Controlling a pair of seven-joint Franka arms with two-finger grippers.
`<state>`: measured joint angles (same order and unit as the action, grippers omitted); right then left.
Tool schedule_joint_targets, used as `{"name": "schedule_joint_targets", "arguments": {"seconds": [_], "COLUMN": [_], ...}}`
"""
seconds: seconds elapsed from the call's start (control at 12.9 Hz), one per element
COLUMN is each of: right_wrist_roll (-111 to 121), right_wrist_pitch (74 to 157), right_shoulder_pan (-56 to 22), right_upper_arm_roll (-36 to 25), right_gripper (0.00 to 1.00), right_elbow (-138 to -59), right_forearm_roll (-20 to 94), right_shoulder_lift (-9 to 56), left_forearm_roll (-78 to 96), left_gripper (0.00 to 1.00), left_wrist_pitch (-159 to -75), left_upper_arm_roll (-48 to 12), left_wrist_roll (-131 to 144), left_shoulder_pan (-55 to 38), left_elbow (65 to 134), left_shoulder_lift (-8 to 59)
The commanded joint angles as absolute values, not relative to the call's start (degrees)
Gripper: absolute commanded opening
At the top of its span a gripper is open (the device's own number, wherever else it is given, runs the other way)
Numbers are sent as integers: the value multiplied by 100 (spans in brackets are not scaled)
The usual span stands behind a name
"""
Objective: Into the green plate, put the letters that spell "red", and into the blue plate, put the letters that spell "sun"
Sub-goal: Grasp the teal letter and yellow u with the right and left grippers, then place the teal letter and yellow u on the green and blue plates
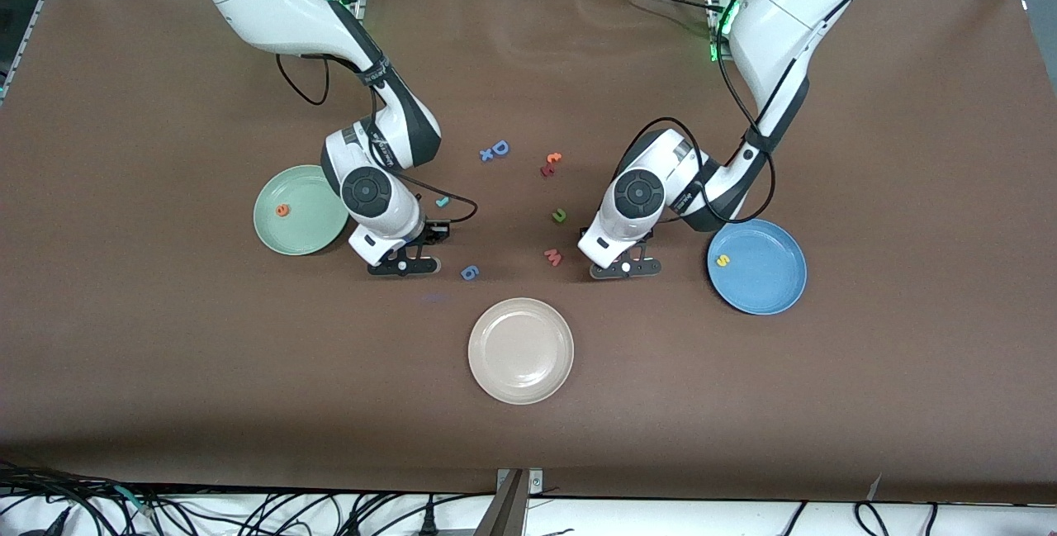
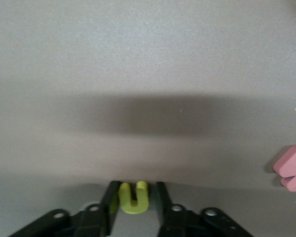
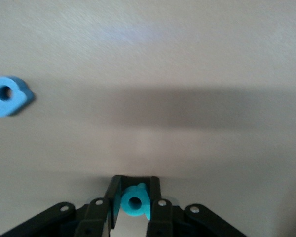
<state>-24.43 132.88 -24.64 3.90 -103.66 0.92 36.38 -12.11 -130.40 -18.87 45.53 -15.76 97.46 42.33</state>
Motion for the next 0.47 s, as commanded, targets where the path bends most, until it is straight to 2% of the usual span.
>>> {"name": "schedule_joint_targets", "arguments": {"seconds": [0.0,0.39], "right_wrist_roll": [-2338,-1558], "right_wrist_pitch": [12484,11375], "right_shoulder_pan": [-2435,-2408], "right_upper_arm_roll": [185,-534], "right_gripper": [14,13], "right_elbow": [-10468,-10538], "right_forearm_roll": [18,26], "right_shoulder_lift": [3034,2435], "left_forearm_roll": [-1318,-1371], "left_gripper": [3,2], "left_wrist_pitch": [-12938,-11919], "left_upper_arm_roll": [-1846,-1837], "left_wrist_roll": [4703,3977], "left_shoulder_pan": [-1591,-1311], "left_elbow": [9800,9571], "left_shoulder_lift": [4201,3666]}}
